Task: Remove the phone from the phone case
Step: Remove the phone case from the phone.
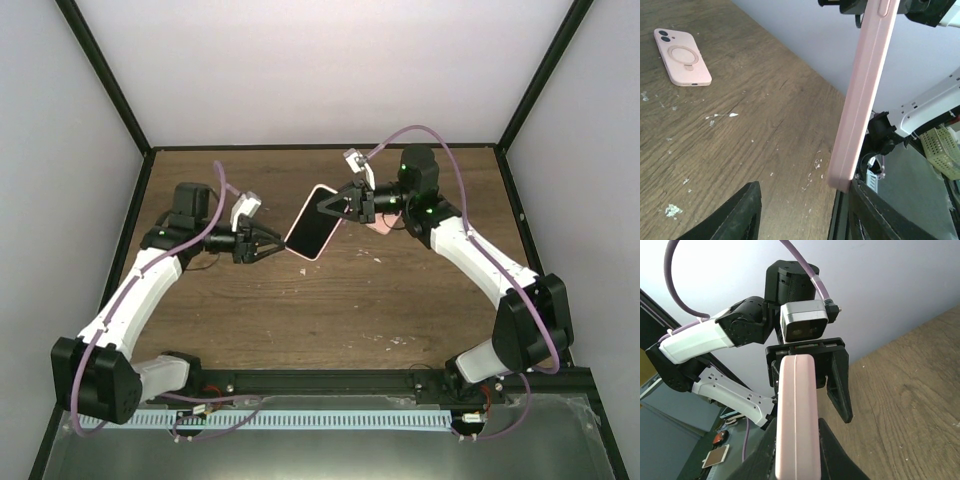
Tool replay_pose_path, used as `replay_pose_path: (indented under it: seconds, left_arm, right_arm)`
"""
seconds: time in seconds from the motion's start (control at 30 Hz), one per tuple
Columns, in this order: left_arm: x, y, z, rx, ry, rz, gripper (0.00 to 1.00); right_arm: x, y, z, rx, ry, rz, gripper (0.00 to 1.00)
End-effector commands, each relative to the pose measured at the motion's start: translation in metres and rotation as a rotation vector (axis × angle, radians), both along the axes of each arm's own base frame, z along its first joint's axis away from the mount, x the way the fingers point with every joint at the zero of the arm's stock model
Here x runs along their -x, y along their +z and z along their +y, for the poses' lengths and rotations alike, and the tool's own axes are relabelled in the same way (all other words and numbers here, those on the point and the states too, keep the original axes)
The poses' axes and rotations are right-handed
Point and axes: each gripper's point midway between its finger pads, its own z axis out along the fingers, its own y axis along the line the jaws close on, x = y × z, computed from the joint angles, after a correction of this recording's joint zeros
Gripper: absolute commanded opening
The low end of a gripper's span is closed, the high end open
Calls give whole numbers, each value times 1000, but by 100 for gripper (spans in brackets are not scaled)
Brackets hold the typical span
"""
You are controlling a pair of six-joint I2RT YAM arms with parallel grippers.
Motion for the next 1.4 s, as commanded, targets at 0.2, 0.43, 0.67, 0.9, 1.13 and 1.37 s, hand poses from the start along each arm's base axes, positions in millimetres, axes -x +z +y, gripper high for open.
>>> replay_pose_path:
  seconds: [0.2, 0.43, 0.67, 0.9, 1.13, 1.37]
  left_arm:
    - [-28, -52, 36, -168, 188, 39, 51]
    - [23, 21, 16, 79, -16, -95, 52]
    - [49, 52, 2, 121, -88, -123, 52]
    - [57, 56, -13, 124, -130, -103, 51]
    - [66, 57, -19, 135, -181, -100, 54]
    - [63, 56, -21, 129, -171, -102, 54]
  right_arm:
    - [77, 58, -27, -55, 380, -132, 1]
    - [59, 54, -26, -55, 300, -121, 1]
    - [41, 45, -20, -51, 223, -101, 1]
    - [36, 41, -18, -48, 202, -91, 1]
    - [33, 37, -15, -46, 189, -83, 1]
    - [36, 35, -11, -45, 203, -78, 1]
